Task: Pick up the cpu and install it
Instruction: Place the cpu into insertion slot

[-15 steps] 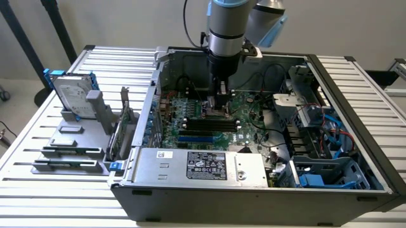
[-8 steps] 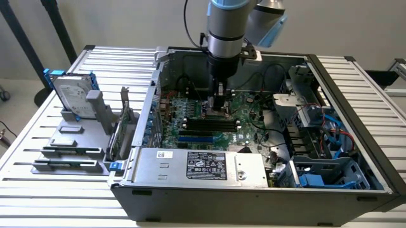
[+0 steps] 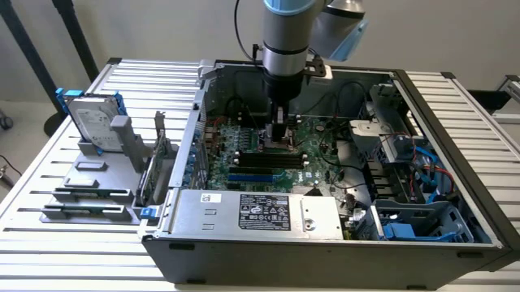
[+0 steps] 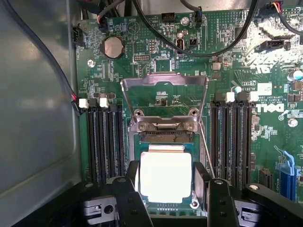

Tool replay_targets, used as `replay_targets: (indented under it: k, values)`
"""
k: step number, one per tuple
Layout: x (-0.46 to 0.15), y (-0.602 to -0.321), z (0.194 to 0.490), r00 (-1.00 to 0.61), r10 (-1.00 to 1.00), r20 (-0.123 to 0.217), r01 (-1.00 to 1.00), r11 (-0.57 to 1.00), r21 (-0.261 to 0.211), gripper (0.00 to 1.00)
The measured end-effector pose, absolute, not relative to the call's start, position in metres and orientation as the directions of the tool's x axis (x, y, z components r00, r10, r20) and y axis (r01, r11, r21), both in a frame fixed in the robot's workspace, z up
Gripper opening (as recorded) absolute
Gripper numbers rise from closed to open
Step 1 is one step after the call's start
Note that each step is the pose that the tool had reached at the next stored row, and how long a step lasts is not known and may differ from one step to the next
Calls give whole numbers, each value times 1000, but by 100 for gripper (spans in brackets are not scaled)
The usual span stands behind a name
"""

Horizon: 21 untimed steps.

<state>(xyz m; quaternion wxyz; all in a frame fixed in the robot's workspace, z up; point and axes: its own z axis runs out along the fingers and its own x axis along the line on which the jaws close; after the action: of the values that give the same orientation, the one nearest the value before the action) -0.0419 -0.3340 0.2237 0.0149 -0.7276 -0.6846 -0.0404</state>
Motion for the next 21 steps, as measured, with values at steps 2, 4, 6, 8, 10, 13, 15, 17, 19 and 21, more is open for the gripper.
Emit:
replay_targets:
  k: [2, 4, 6, 8, 10, 13, 15, 17, 19, 21]
  values:
    - [-42, -334, 222, 58, 995, 80, 997, -62, 49, 55]
    - [-43, -334, 220, 58, 995, 80, 996, -62, 56, 55]
    - [-44, -335, 219, 58, 995, 80, 996, -63, 58, 55]
    - [-44, -335, 218, 58, 995, 80, 996, -63, 58, 55]
    - [-45, -335, 216, 58, 995, 80, 996, -62, 58, 55]
    - [-45, -335, 214, 58, 995, 80, 996, -63, 58, 55]
    - [-45, -335, 213, 58, 995, 79, 996, -63, 58, 55]
    - [-45, -335, 212, 58, 995, 79, 996, -63, 58, 55]
    - [-46, -335, 211, 58, 995, 79, 996, -63, 58, 55]
    - [-46, -335, 210, 58, 995, 78, 996, -63, 58, 55]
